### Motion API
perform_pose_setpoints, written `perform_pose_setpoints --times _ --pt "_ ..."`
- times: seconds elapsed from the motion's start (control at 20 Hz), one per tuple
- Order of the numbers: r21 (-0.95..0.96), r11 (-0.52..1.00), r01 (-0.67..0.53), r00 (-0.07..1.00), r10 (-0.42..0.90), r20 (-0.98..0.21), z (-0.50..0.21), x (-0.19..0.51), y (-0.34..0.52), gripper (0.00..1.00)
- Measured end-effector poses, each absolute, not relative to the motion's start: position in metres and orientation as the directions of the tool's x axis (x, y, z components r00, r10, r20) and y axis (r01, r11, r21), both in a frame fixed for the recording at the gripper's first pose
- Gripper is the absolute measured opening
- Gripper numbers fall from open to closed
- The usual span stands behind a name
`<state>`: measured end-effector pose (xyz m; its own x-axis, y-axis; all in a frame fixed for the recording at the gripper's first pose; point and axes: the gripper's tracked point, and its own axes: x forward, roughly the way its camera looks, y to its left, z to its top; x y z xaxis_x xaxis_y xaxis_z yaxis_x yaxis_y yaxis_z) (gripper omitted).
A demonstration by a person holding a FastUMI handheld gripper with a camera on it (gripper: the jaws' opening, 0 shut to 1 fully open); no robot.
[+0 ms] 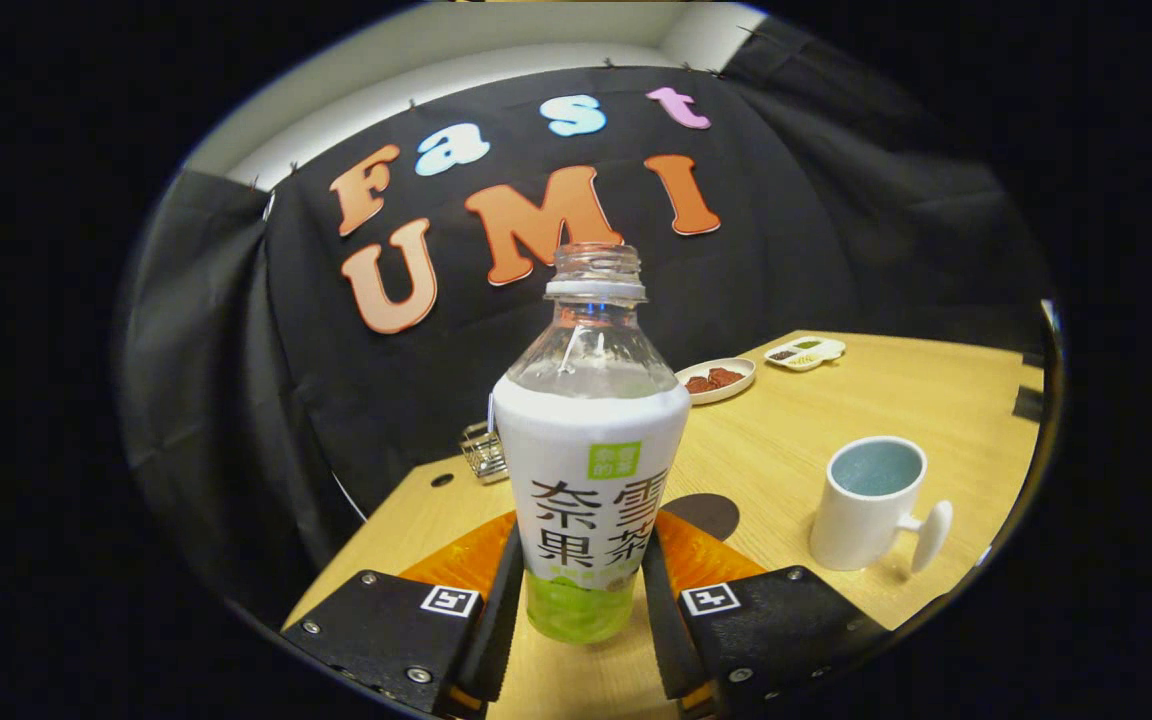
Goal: Take the bottle from table, then pour the juice into the cup, finally place the bottle on the coaster
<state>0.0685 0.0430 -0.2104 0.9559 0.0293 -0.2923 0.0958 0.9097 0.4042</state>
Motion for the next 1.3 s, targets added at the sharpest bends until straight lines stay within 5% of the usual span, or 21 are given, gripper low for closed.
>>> perform_pose_setpoints --times 0.55,1.3 --pt "0.825 0.54 0.165 0.98 0.002 -0.197 -0.188 0.091 0.023 0.59" --pt "0.963 0.139 0.232 0.973 -0.033 -0.23 -0.192 0.11 0.018 0.59"
